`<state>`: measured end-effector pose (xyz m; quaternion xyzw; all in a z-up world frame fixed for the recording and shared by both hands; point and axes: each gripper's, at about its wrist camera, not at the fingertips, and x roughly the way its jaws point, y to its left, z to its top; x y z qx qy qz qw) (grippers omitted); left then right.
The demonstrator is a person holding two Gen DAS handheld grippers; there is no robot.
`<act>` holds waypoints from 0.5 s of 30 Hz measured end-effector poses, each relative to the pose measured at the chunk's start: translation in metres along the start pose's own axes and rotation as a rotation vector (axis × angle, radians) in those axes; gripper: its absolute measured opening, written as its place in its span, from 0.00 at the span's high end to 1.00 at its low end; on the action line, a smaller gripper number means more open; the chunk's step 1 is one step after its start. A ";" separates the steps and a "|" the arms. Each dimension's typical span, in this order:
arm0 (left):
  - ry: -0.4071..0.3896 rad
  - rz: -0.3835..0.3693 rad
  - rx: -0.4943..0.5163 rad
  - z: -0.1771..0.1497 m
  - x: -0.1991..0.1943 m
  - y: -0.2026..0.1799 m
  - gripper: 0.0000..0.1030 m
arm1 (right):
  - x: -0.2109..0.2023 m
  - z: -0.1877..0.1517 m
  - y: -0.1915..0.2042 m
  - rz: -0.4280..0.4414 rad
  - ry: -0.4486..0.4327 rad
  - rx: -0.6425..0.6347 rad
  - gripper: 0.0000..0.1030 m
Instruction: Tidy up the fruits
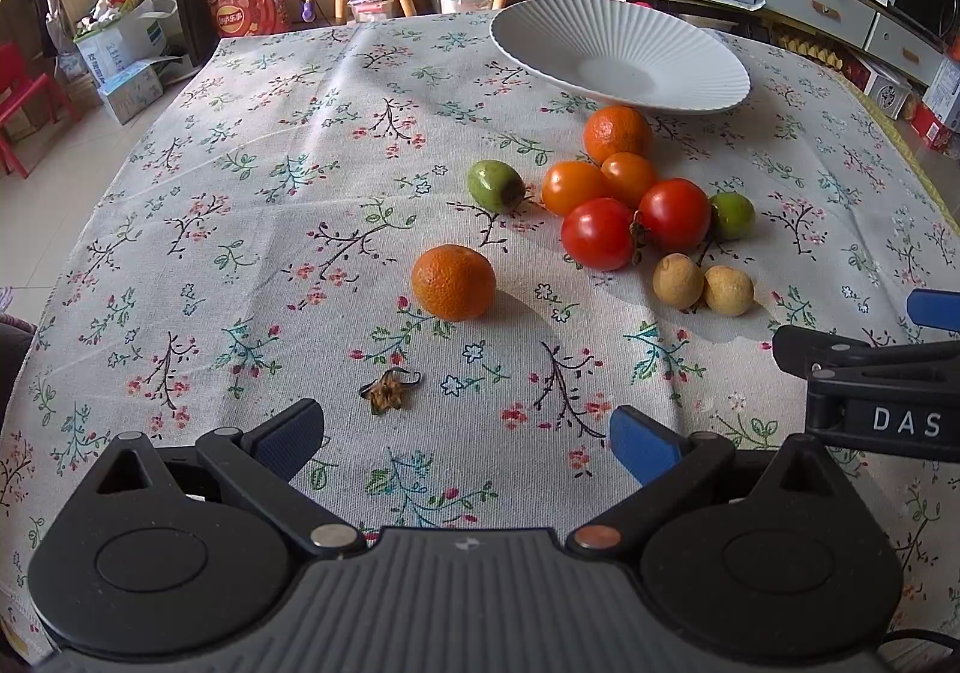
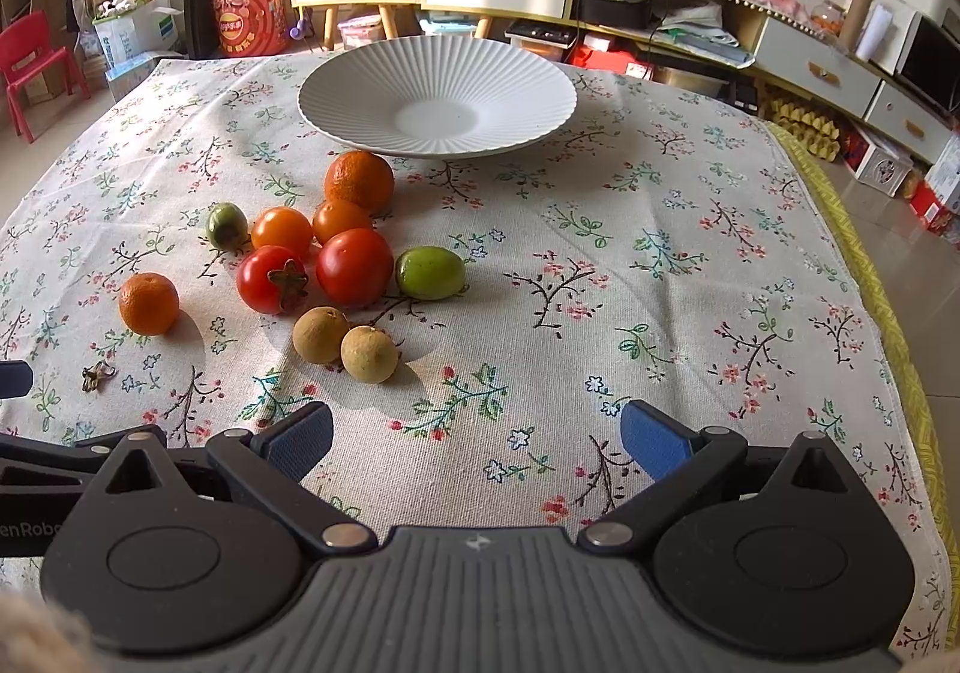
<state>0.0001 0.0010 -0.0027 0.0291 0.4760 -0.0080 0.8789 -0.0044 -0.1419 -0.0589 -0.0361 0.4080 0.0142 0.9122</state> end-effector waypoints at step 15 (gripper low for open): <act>-0.004 0.004 0.002 -0.001 0.000 0.002 0.05 | 0.000 0.001 -0.001 -0.004 -0.002 -0.005 0.01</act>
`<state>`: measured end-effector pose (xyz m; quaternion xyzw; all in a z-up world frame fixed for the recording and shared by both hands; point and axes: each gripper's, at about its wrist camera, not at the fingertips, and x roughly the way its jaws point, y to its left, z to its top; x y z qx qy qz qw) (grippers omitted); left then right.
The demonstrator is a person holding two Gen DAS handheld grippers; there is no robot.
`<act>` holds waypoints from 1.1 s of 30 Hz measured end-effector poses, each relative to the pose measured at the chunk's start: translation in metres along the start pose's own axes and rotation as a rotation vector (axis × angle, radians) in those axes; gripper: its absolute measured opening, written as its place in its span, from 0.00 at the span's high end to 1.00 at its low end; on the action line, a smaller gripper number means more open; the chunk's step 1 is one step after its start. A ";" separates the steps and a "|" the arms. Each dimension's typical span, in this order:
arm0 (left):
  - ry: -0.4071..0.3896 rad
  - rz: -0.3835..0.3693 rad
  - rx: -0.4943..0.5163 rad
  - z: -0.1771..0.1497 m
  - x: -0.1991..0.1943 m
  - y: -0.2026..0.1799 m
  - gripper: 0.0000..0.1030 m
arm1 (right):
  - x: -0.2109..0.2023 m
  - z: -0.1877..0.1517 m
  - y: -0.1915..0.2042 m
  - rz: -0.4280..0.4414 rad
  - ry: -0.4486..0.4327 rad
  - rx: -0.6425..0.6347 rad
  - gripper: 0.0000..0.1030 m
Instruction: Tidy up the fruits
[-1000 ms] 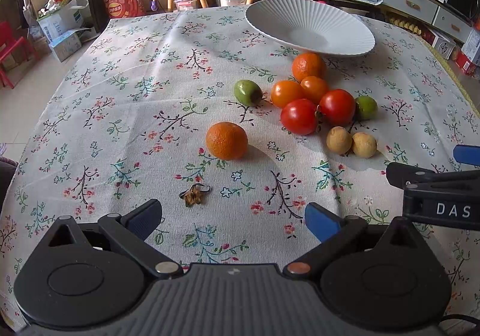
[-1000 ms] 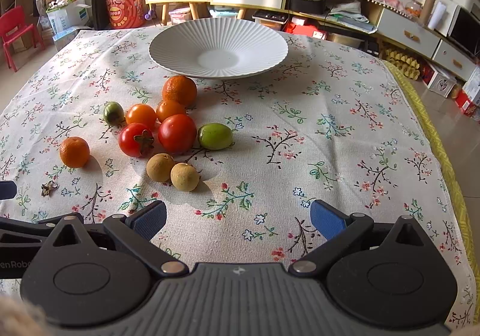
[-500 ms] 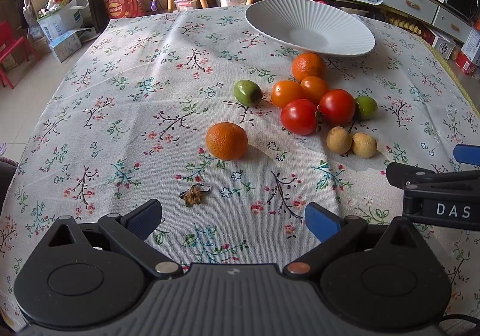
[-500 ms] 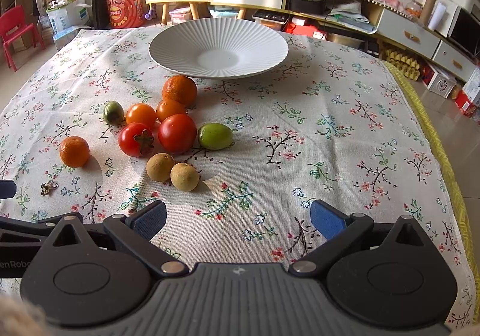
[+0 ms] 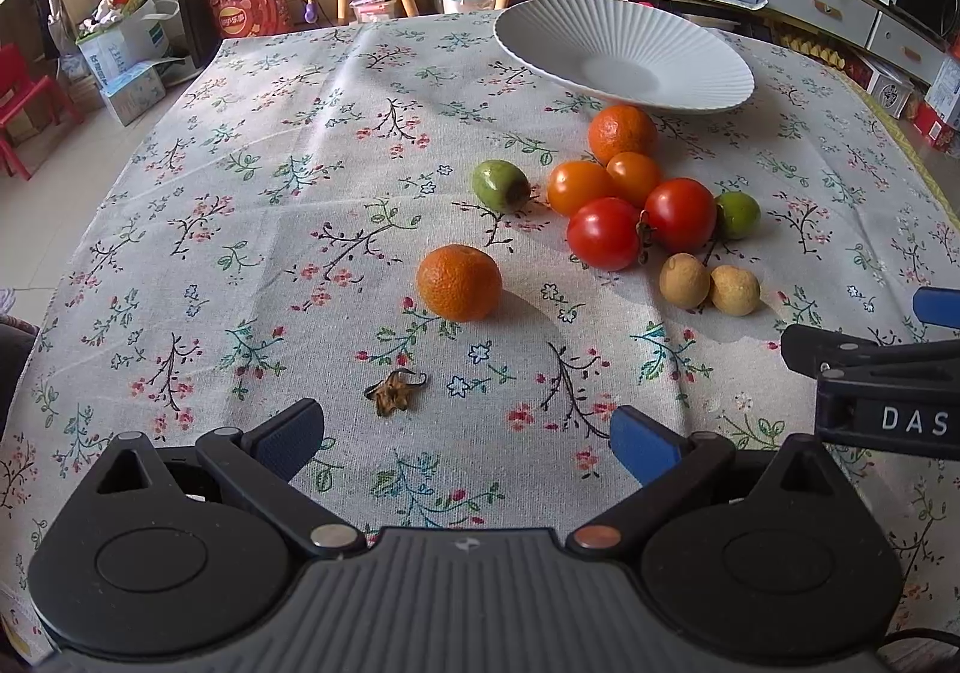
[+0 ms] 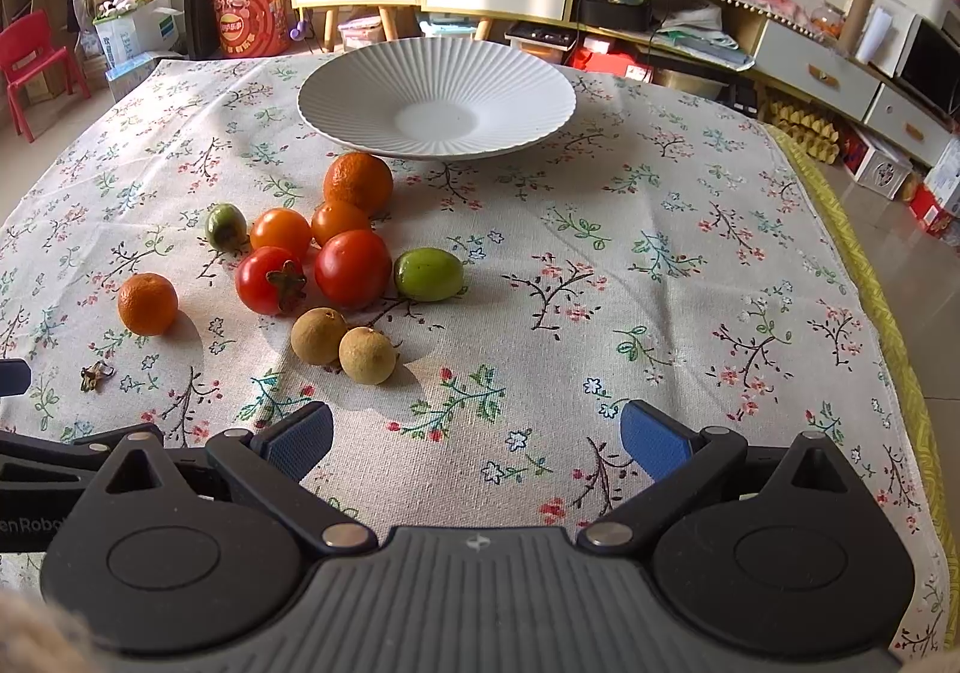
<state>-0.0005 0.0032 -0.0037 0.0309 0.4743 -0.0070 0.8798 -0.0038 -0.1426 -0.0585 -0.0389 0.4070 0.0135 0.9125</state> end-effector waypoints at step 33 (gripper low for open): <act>-0.214 -0.134 0.087 -0.020 0.038 0.015 0.04 | 0.029 -0.023 0.003 0.176 -0.077 -0.151 0.00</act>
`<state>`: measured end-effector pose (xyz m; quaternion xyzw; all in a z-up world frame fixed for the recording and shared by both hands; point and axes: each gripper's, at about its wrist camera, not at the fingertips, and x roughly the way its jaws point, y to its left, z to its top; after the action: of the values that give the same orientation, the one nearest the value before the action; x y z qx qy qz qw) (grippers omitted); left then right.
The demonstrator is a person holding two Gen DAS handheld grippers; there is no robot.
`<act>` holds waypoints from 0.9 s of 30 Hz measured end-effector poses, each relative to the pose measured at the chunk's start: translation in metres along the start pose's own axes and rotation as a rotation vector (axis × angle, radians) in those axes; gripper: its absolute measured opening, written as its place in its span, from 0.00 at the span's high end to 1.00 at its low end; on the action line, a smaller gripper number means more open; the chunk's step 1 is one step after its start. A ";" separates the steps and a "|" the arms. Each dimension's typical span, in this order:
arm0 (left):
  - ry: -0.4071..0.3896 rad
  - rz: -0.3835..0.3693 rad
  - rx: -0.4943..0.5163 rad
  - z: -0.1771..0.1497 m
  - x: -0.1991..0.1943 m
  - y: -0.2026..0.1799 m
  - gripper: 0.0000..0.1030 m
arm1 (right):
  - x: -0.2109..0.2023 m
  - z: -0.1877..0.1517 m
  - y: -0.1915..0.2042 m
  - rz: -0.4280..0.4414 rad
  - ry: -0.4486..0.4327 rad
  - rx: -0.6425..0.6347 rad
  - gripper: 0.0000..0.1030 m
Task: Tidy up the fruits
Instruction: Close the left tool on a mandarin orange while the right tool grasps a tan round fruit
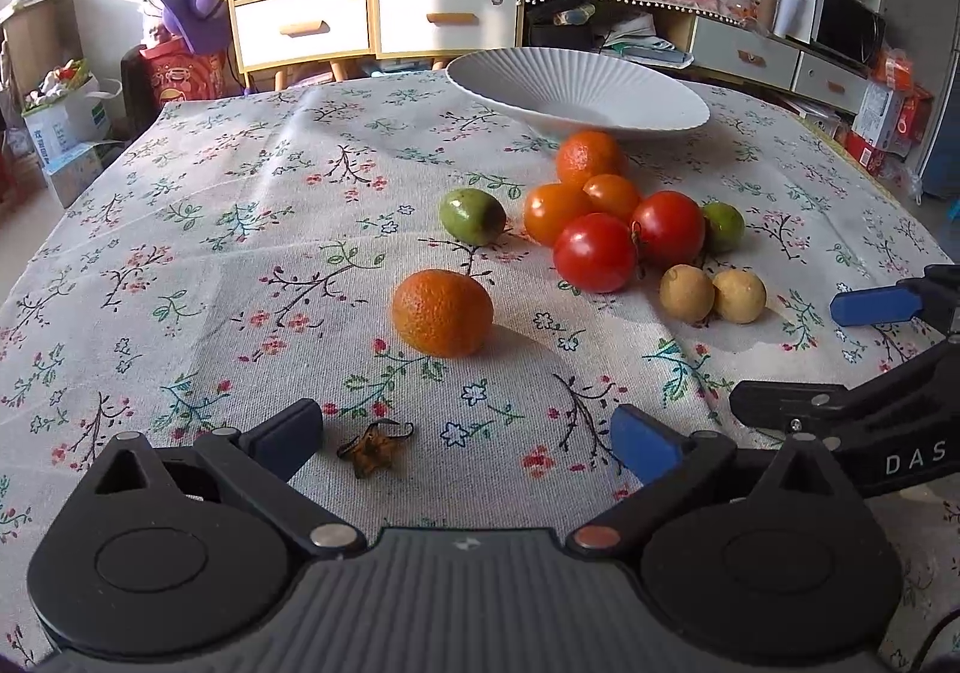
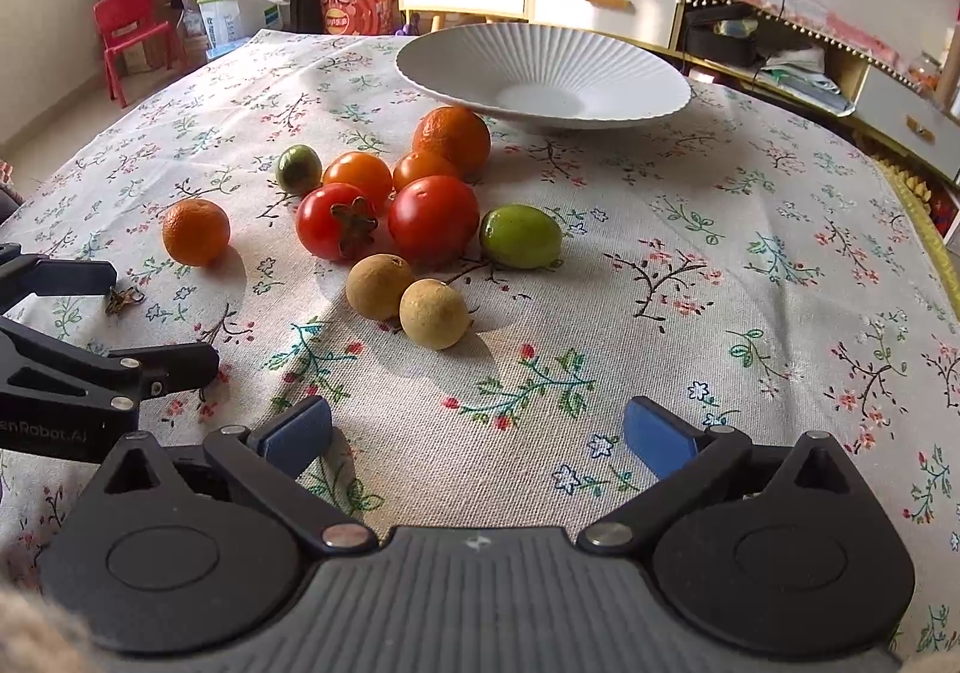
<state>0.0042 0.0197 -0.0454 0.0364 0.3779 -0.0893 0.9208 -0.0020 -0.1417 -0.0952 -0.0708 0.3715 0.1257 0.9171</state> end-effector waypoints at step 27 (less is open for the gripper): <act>-0.087 -0.046 0.015 0.016 0.010 0.005 0.41 | -0.003 0.007 0.008 0.050 -0.125 -0.097 0.64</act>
<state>0.0236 0.0207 -0.0409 0.0306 0.3374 -0.1145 0.9339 -0.0011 -0.1327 -0.0884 -0.0981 0.3087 0.1707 0.9306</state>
